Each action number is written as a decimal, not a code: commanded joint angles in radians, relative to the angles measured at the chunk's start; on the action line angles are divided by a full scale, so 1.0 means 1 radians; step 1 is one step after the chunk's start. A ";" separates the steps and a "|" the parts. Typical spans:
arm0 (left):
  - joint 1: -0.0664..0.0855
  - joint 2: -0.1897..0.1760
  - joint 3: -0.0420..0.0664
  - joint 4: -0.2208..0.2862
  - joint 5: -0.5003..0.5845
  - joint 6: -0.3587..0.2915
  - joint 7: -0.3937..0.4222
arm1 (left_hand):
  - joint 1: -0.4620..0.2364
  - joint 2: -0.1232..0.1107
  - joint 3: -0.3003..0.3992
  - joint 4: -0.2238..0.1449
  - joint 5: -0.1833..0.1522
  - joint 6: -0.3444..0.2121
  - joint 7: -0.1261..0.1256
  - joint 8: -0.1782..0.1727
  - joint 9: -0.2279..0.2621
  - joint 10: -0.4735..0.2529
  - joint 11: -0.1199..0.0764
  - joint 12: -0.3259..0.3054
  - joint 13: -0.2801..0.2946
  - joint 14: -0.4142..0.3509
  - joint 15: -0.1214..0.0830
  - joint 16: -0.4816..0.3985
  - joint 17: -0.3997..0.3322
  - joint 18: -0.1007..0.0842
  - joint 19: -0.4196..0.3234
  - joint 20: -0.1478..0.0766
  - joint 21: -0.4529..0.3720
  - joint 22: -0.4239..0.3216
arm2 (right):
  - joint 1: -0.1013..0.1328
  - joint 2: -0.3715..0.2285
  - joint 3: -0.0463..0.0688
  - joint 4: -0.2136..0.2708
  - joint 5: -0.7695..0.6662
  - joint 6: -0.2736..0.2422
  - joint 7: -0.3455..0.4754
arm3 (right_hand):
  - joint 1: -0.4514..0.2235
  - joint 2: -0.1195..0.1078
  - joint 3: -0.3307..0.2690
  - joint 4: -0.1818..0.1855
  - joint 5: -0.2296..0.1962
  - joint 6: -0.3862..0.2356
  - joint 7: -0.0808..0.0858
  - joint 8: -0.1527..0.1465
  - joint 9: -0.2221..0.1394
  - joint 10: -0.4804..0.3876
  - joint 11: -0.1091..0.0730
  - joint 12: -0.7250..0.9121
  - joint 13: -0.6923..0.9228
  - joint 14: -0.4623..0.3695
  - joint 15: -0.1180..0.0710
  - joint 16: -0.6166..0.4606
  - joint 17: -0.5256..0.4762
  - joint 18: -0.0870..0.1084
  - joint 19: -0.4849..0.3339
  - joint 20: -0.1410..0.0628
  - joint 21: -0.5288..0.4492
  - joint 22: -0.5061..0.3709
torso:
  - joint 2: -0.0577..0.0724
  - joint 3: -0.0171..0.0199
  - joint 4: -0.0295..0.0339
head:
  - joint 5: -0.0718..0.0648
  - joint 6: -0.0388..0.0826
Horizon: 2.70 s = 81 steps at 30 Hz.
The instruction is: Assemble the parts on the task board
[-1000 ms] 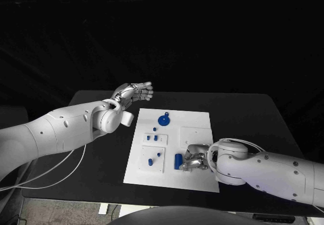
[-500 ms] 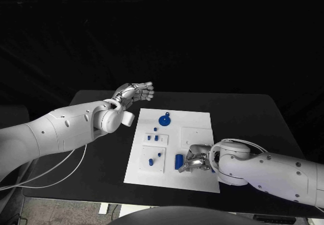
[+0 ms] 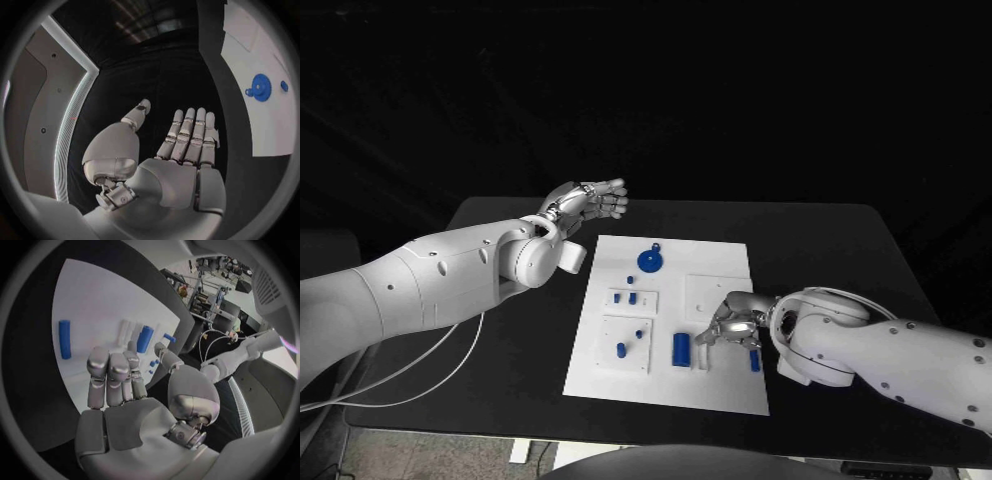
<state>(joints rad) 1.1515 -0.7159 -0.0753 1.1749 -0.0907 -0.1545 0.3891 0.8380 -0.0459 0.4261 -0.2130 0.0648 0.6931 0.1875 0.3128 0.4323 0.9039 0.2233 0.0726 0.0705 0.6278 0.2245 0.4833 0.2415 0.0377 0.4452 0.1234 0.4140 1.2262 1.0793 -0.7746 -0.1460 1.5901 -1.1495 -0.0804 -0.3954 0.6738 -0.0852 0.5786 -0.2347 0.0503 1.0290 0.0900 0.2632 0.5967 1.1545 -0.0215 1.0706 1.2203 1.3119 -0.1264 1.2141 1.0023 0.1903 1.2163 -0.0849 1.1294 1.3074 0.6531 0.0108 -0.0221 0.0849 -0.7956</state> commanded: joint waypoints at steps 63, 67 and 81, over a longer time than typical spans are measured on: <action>0.001 -0.017 -0.003 0.005 0.003 0.014 0.008 | -0.004 -0.003 0.000 0.010 -0.005 -0.007 0.031 -0.005 -0.001 -0.010 0.000 -0.005 -0.001 -0.009 0.001 -0.007 0.003 0.021 0.006 0.001 -0.007 0.002 | -0.054 -0.058 -0.009 -0.101 -0.124 0.131 -0.170 | 0.072 0.041 0.053 0.002 -0.001 0.001 0.000 -0.001 0.013 0.003 0.000 -0.014 0.000 0.000 0.000 -0.012 -0.005 0.072 -0.009 0.005 -0.016 0.011 | 0.001 0.0002 0.0021 | -0.072 -0.003; 0.001 -0.018 -0.003 0.005 0.003 0.014 0.007 | -0.004 -0.003 0.000 0.010 -0.005 -0.007 0.031 -0.005 -0.001 -0.010 0.000 -0.005 -0.001 -0.009 0.001 -0.007 0.003 0.021 0.006 0.001 -0.007 0.002 | -0.055 -0.060 -0.009 -0.103 -0.126 0.131 -0.170 | 0.113 0.040 0.114 0.002 -0.001 0.004 0.000 -0.001 0.014 0.006 0.000 -0.015 0.001 0.002 0.000 -0.012 -0.005 0.072 -0.007 0.008 -0.015 0.012 | 0.001 -0.0002 0.0020 | -0.072 -0.005; 0.001 -0.018 -0.003 0.004 0.003 0.012 0.007 | -0.003 -0.003 0.001 0.011 -0.005 -0.008 0.031 -0.005 -0.001 -0.010 0.000 -0.005 -0.001 -0.009 0.001 -0.007 0.003 0.021 0.006 0.001 -0.007 0.003 | -0.055 -0.078 -0.009 -0.098 -0.086 0.094 -0.159 | 0.161 0.065 0.217 -0.022 0.004 0.017 0.001 0.000 0.013 0.013 0.002 -0.016 0.001 0.005 0.004 -0.011 -0.006 0.072 -0.004 0.023 -0.009 0.016 | 0.000 -0.0004 0.0024 | -0.072 -0.005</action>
<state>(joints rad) 1.1515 -0.7353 -0.0794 1.1777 -0.0907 -0.1538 0.3887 0.8380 -0.0459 0.4262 -0.2077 0.0648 0.6931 0.1875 0.3128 0.4324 0.9040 0.2233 0.0726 0.0705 0.6243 0.2281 0.4794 0.2433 0.0466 0.4451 0.1235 0.4101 1.2273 1.0330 -0.8475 -0.1488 1.4995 -1.2515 0.0267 -0.5437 0.8259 -0.0328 0.7910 -0.2566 0.0513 1.0424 0.0913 0.2553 0.6112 1.1617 -0.0215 1.0551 1.2197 1.3151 -0.1230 1.2074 0.9967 0.1942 1.2129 -0.0673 1.1178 1.3073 0.6538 0.0105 -0.0198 0.0126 -0.8013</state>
